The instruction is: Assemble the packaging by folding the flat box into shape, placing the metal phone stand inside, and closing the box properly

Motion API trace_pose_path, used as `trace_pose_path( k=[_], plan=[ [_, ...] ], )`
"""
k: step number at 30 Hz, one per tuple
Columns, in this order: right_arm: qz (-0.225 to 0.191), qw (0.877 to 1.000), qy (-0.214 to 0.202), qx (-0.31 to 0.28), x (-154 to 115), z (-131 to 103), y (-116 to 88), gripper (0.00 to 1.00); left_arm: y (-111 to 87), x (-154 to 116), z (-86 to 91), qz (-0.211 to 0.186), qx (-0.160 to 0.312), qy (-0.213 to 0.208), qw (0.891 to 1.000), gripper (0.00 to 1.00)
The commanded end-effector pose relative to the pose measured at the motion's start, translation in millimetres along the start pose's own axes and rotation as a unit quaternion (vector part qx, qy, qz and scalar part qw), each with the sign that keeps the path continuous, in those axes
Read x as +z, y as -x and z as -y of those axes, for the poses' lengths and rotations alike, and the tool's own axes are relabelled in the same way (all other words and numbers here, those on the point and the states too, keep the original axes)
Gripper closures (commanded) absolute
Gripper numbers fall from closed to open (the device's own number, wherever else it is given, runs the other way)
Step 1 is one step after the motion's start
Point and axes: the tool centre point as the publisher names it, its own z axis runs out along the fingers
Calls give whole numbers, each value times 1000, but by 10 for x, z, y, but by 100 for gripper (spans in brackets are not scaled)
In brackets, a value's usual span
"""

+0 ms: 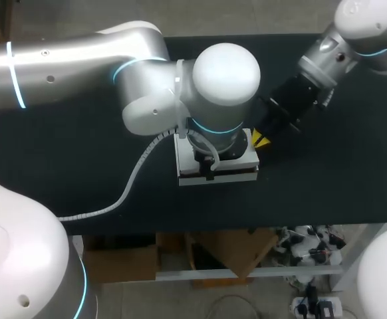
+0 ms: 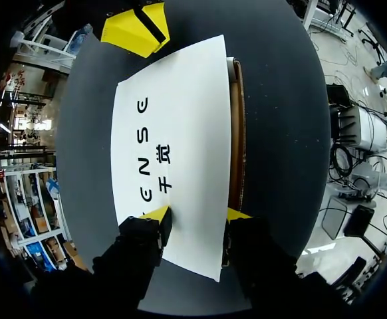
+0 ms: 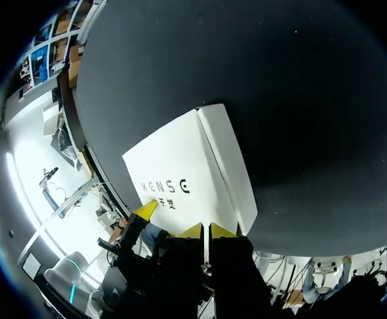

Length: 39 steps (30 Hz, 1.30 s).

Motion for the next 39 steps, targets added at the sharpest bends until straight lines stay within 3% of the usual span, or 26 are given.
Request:
trace_pose_path(
  k=[1, 17, 39],
  plan=[
    [-2, 1000, 11, -4, 21, 86, 8, 100, -47, 58, 51, 0, 0, 3, 1000, 55],
    [6, 1000, 11, -20, 110, 199, -34, 100, -40, 65, 51, -2, -1, 2, 1000, 54],
    [7, 1000, 13, -26, 215, 283, 60, 100, -39, 66, 48, -2, 1, 1, 1000, 55]
  ],
)
